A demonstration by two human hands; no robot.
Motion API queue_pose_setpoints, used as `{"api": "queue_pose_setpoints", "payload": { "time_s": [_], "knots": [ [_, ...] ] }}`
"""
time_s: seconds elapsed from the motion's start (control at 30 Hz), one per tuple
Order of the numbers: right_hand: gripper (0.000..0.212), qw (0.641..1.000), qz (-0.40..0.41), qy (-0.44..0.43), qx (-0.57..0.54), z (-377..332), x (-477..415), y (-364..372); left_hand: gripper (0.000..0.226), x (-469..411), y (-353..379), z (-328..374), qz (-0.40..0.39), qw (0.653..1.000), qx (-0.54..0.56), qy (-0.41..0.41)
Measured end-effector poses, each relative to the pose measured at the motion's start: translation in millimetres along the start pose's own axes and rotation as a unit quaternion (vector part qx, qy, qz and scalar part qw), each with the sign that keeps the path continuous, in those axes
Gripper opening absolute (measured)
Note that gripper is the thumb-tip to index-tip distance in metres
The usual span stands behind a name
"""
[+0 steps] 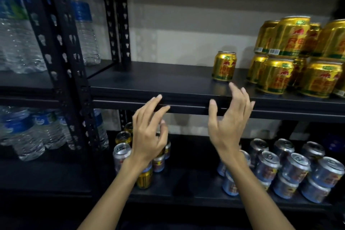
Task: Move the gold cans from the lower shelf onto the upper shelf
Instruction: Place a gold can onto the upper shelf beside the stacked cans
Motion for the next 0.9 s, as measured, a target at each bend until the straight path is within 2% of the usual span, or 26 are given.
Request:
{"api": "queue_pose_setpoints", "payload": {
  "time_s": [0.13,0.27,0.37,0.5,0.73,0.9],
  "knots": [
    [0.053,0.998,-0.042,-0.042,-0.031,7.0,49.8,18.8,0.040,26.1,-20.8,-31.6,0.013,0.997,-0.036,-0.070],
    [0.046,0.993,-0.097,-0.058,-0.037,18.0,94.0,38.9,0.034,51.7,-31.4,-55.9,-0.018,0.993,-0.048,-0.102],
    [0.039,0.985,-0.163,-0.014,-0.062,31.8,120.6,58.4,0.033,78.0,-32.8,-74.2,-0.039,0.987,-0.041,-0.148],
    [0.030,0.954,-0.274,0.053,-0.105,48.2,156.4,87.2,0.034,115.1,-41.4,-97.8,-0.042,0.975,-0.054,-0.210],
    [0.050,0.893,-0.418,0.112,-0.124,36.2,197.0,129.9,0.036,140.3,-52.6,-115.8,-0.042,0.966,-0.103,-0.232],
    [0.050,0.891,-0.416,0.121,-0.138,20.7,190.2,148.0,0.036,133.5,-53.5,-118.7,-0.036,0.968,-0.086,-0.234]
  ]
}}
Point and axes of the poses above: each hand's wrist, its own x-axis away from the middle knuckle, its own y-axis out of the palm, z = x × y, the point moved 10 cm from there along -x, towards the middle knuckle, and after that the axes turned 6 degrees about y, right-handed, at the moved point
